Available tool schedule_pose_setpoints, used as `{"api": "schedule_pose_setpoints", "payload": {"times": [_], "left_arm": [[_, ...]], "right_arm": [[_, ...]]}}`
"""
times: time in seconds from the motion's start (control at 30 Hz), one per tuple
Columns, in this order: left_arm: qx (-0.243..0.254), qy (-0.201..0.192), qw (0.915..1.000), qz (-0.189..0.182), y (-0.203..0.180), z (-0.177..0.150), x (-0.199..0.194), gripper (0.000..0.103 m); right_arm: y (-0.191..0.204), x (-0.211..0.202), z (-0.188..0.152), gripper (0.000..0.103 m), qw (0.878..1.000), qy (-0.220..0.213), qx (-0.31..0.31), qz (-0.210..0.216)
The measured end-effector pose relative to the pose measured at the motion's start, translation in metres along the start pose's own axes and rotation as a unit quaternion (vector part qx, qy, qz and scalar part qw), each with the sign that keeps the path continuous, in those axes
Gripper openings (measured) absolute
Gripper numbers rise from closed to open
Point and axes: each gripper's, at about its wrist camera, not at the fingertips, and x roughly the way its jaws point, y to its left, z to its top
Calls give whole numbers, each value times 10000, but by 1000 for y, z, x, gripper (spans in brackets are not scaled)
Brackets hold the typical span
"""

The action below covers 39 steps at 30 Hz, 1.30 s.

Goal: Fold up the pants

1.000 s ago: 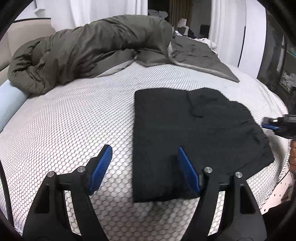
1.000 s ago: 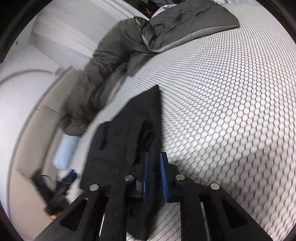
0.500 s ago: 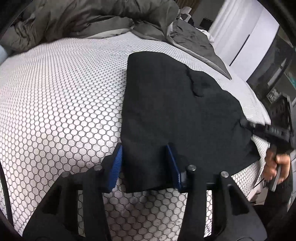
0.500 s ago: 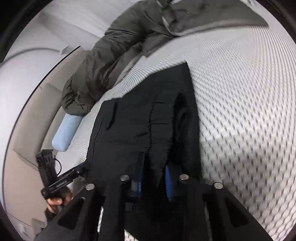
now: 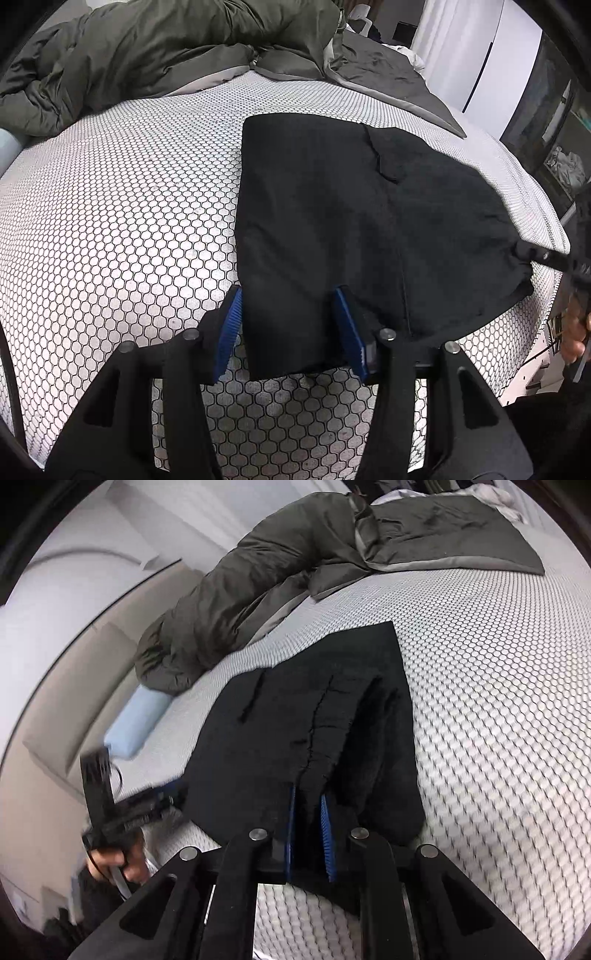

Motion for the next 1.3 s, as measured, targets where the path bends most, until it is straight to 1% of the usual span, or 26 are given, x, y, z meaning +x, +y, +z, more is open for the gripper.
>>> {"api": "schedule_pose_setpoints", "payload": {"times": [0.07, 0.1, 0.13, 0.17, 0.2, 0.23, 0.33, 0.37, 0.4, 0.43, 0.5, 0.57, 0.63, 0.7, 0.77, 0.8, 0.83, 0.93, 0.97, 1.0, 1.03, 1.07, 1.1, 1.13, 1.23, 1.3], "left_arm": [[10, -7, 10000, 15, 3, 4, 2, 51], [-6, -5, 10000, 17, 5, 4, 2, 52], [-27, -1, 10000, 6, 6, 4, 2, 54], [-60, 6, 10000, -6, 9, 5, 2, 57], [-77, 11, 10000, -9, 11, 6, 4, 58], [-93, 19, 10000, -27, 13, 6, 5, 58], [-98, 40, 9999, -88, 13, 6, 7, 57], [-75, 46, 9999, -120, 13, 7, 7, 52], [-53, 45, 9998, -180, 12, 7, 7, 48], [-26, 42, 9998, -204, 10, 9, 8, 47], [34, 3, 9999, -165, 7, 10, 7, 46], [47, 4, 9998, -209, 6, 13, 8, 45], [94, 11, 9998, -185, 4, 18, 11, 45], [152, 3, 9999, -76, 2, 19, 13, 45], [187, -25, 9998, -5, 3, 19, 12, 49], [192, -47, 9998, 79, 3, 19, 10, 50], [195, -87, 9996, 181, 4, 19, 7, 53], [161, -390, 9982, 419, 6, 18, -9, 57], [169, -540, 9974, 449, 4, 17, -17, 65], [178, -654, 9965, 479, 4, 16, -24, 70], [200, -863, 9946, 541, 1, 13, -33, 81], [252, -1094, 9919, 585, -4, 10, -42, 87], [319, -1246, 9899, 590, -8, 7, -48, 87], [393, -1370, 9880, 588, -12, 4, -54, 89], [475, -1743, 9818, 588, -19, -13, -71, 102], [485, -1941, 9784, 517, -22, -23, -82, 103]], "right_arm": [[-5, 6, -3, 21, 9995, 139, 10, -285], [-10, 7, -2, 29, 9994, 176, 173, -251], [-13, 7, 1, 43, 9992, 147, 334, -177], [-21, -2, -1, 51, 9988, 64, 477, -125], [-26, -10, 0, 64, 9982, -124, 591, -59], [-30, -15, 0, 73, 9978, -214, 633, -41], [-40, -9, -1, 76, 9969, -73, 785, 29], [-45, 0, -1, 76, 9962, 55, 863, 63], [-48, 9, -1, 66, 9956, 199, 915, 62], [-49, 14, 0, 41, 9958, 235, 884, 69], [-52, 22, 4, 28, 9952, 279, 923, 186], [-54, 24, 13, 25, 9951, 132, 940, 273], [-57, 27, 24, 24, 9958, -38, 892, 201], [-61, 33, 28, 24, 9958, -27, 906, 135], [-62, 32, 28, 30, 9956, -24, 928, 111], [-60, 28, 27, 38, 9962, -49, 867, 47], [-57, 22, 25, 53, 9969, -125, 769, -93], [-45, 2, 15, 73, 9976, -410, 419, -364], [-40, -5, 11, 75, 9975, -490, 285, -428], [-33, -13, 6, 83, 9970, -596, 126, -480], [-27, -19, 2, 91, 9965, -693, -22, -463], [-20, -26, -4, 95, 9956, -822, -170, -422], [-13, -33, -9, 101, 9941, -965, -300, -400], [-5, -38, -14, 102, 9926, -1070, -420, -383], [13, -45, -21, 103, 9886, -1251, -737, -399], [25, -48, -29, 103, 9837, -1412, -1002, -479]]}}
